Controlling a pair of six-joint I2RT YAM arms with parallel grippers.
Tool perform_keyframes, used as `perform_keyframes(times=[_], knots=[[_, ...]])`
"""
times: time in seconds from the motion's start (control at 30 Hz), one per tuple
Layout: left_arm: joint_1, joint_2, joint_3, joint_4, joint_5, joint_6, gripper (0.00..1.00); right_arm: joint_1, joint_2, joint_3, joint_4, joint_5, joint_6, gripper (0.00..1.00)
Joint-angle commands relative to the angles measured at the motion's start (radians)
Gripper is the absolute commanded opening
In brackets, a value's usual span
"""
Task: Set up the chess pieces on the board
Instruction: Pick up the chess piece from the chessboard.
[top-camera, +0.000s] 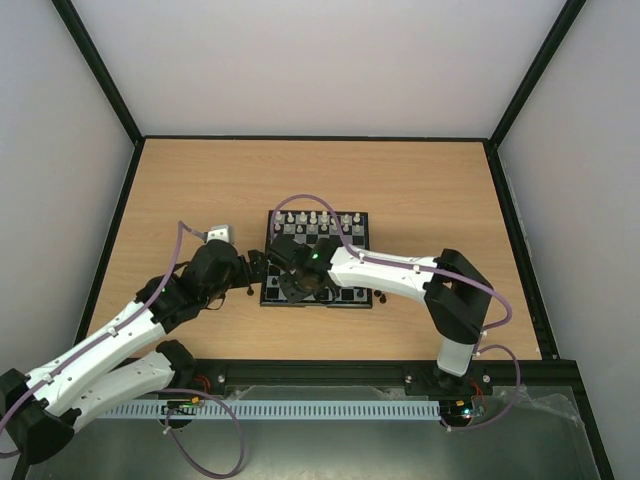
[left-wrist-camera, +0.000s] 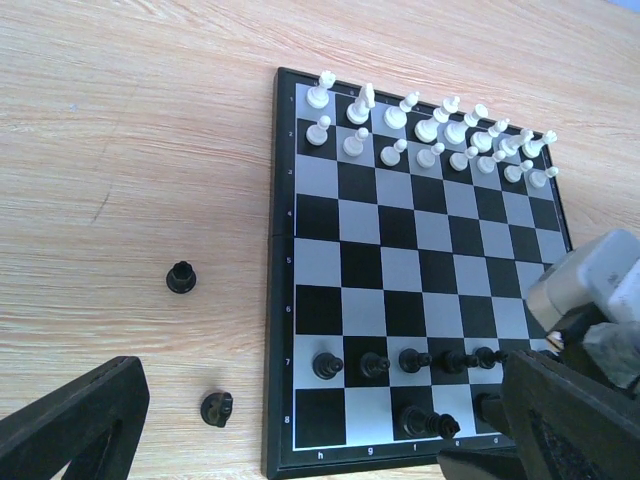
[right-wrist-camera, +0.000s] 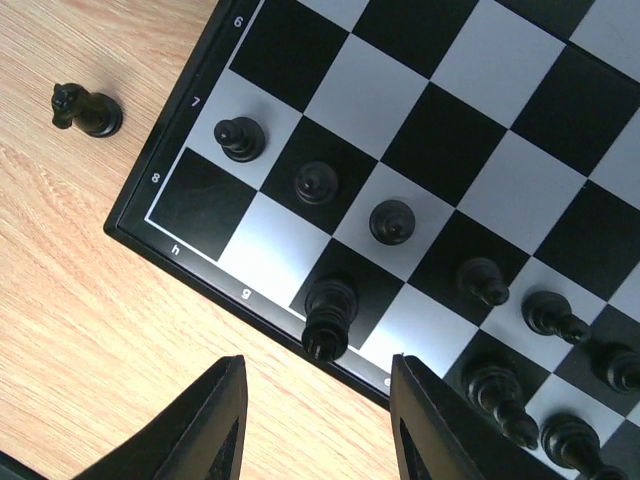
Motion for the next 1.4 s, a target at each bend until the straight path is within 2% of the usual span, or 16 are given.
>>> perform_keyframes(times=[0.0,0.47,0.77,1.37], knots=[[0.001,-0.02,-0.004,-0.022,-0.024,-0.012,1.0,0.006,0.038,0.038,-0.05,-0.011,-0.019,0.4],[0.002,-0.037,-0.006,-0.024,-0.028,-0.01,0.99,0.006,0.107,0.072,-0.052,-0.002,-0.021,0.29],[0.003,-0.036,-0.009,-0.017,-0.027,-0.007,0.99,0.006,0.109,0.075,-0.064,0.02,-0.017,0.1],[0.006,-0.041,-0.009,-0.015,-0.024,-0.009,0.99,-0.009,-0.011,-0.054,-0.059,0.069,0.033,0.09]])
